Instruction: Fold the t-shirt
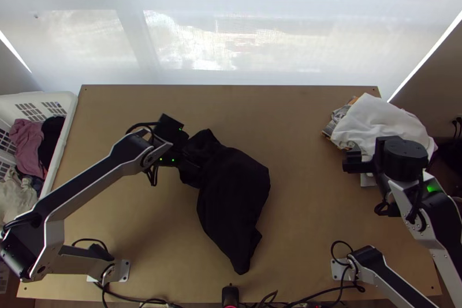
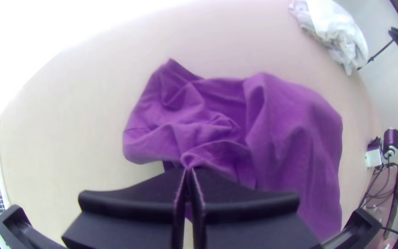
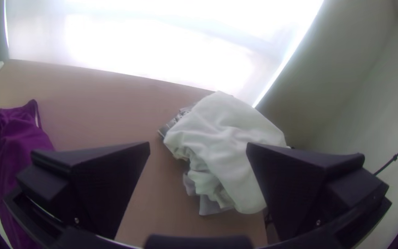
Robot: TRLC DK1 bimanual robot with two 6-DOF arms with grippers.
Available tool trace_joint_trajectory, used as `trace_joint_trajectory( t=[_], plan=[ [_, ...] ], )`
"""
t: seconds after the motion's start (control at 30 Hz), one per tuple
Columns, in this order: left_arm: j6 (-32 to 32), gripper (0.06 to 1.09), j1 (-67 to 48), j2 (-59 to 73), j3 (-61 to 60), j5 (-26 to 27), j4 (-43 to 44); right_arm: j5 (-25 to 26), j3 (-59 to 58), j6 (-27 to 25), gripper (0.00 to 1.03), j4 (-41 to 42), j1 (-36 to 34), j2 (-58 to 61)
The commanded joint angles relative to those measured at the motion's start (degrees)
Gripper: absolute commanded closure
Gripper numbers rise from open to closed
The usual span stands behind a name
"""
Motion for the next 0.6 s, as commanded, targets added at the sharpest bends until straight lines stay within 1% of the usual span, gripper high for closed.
trace_joint_trajectory(
  t=[0.0, 0.13, 0.27, 0.4, 0.53, 0.57],
  plan=[
    [0.7, 1.05, 5.9, -4.7, 8.7, -0.2, -3.4, 0.1, 4.3, 1.1, 0.05, 2.9, 5.2, 8.0],
    [1.7, 1.05, 8.4, -6.7, 13.4, -0.2, -3.6, 0.1, 5.8, 1.9, 0.05, 6.6, 8.3, 11.3],
    [2.3, 1.05, 9.9, -6.8, 16.7, -0.2, -3.5, -1.0, 8.1, 1.0, 0.05, 6.6, 12.8, 17.4],
    [3.1, 1.05, 11.4, -6.6, 18.6, -0.3, -3.1, -1.4, 9.5, 2.4, 0.05, 6.7, 18.2, 23.2],
    [3.1, 1.05, 12.2, -6.1, 21.3, -1.7, -2.8, -1.3, 13.1, 3.6, 0.05, 6.8, 21.6, 28.9],
    [3.0, 1.05, 12.4, -6.0, 22.2, -1.9, -2.8, -0.6, 14.3, 3.5, 0.05, 6.8, 22.0, 30.4]
  ],
)
